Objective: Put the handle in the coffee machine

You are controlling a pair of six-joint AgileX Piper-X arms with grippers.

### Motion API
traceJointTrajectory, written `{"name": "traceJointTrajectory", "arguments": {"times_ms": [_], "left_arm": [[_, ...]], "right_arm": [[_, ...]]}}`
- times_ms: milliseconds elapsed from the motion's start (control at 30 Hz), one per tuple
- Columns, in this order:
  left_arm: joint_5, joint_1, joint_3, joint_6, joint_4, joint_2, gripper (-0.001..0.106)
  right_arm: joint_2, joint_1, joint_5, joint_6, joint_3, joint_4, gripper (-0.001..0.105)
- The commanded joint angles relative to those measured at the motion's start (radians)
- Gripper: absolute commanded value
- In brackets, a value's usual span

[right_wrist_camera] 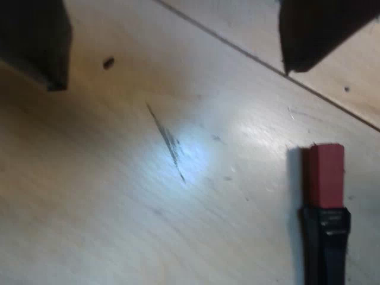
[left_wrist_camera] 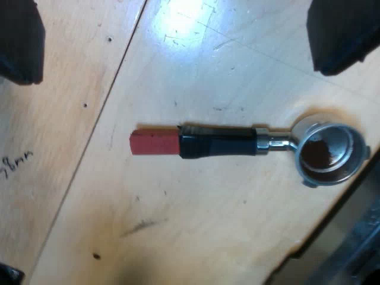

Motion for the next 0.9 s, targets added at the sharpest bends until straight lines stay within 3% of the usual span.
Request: {"name": "traceJointTrajectory", "arguments": {"times_ms": [33,67,100,300,400,700,767,900], "left_arm": [[0.003,-0.034,-0.005,0.02,-0.001,0.043,0.091],[0.003,-0.036,0.0,0.02,-0.004,0.056,0.091],[0.003,-0.035,0.003,0.02,-0.004,0.061,0.091],[0.003,-0.035,0.019,0.02,-0.004,0.09,0.091],[0.003,-0.035,0.038,0.02,-0.008,0.153,0.091],[0.003,-0.039,0.038,0.02,-0.026,0.154,0.091],[0.003,-0.039,0.038,0.02,-0.026,0.154,0.091],[0.003,-0.039,0.045,0.001,-0.022,0.154,0.091]], "right_arm": [[0.032,0.035,0.052,0.045,-0.009,-0.032,0.06],[0.066,0.064,0.056,0.079,-0.009,-0.068,0.048],[0.077,0.069,0.055,0.094,-0.009,-0.078,0.045],[0.175,0.136,0.056,0.169,-0.009,-0.137,0.0],[0.227,0.162,0.056,0.21,-0.009,-0.164,0.0],[0.293,0.188,0.056,0.303,-0.009,-0.216,0.0],[0.346,0.193,0.045,0.337,-0.009,-0.231,0.0],[0.481,0.193,0.038,0.339,-0.009,-0.264,0.0]]}}
